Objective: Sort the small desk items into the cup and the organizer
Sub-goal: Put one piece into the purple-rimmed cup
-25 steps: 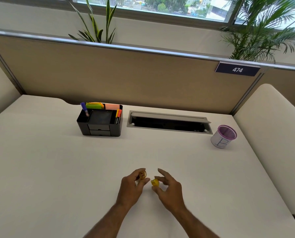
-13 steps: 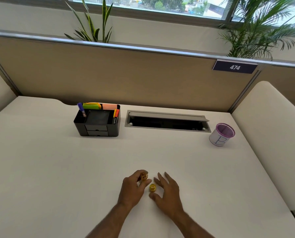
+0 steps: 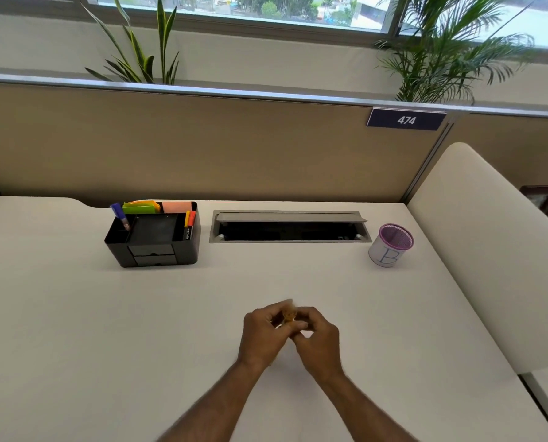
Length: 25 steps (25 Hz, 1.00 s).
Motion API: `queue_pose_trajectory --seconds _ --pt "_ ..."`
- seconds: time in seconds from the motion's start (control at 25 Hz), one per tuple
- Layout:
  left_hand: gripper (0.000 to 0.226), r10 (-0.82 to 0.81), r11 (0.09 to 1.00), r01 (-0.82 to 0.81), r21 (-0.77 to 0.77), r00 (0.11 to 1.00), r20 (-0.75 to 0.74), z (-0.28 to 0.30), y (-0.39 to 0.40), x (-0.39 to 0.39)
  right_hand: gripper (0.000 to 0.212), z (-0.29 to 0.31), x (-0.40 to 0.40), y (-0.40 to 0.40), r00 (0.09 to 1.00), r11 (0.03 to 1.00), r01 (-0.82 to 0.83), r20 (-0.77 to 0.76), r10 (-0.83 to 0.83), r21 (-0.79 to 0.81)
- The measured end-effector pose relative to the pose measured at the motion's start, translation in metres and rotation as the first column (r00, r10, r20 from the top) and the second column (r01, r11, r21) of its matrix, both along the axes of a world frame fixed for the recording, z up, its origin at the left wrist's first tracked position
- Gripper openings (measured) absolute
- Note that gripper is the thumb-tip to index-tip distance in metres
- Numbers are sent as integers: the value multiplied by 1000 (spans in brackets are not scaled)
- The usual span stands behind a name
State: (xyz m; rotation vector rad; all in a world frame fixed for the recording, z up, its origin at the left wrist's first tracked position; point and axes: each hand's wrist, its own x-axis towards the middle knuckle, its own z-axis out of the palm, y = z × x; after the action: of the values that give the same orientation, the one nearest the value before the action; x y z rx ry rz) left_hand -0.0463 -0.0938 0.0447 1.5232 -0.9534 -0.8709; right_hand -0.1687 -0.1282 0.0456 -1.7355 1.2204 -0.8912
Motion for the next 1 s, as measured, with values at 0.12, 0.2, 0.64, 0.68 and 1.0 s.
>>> queue_pose_trajectory --seconds 0.12,0.2,0.64,0.68,1.0 --pt "42 -97 994 99 -41 994 55 7 -20 -9 43 4 -11 -20 997 998 62 34 -62 2" --pt "58 -178 984 179 11 973 147 9 -34 -13 44 8 -22 -35 993 994 104 62 -105 21" --pt "98 -427 904 190 383 346 836 -54 -124 -18 33 51 -126 -185 879 878 448 -96 -467 -170" --pt "100 -439 898 204 391 342 831 -58 -130 -19 32 53 -134 -198 866 867 458 -124 -485 -194" --pt "110 -468 883 214 418 338 816 -79 -146 -30 27 46 -148 -271 834 846 494 -165 -526 -199"
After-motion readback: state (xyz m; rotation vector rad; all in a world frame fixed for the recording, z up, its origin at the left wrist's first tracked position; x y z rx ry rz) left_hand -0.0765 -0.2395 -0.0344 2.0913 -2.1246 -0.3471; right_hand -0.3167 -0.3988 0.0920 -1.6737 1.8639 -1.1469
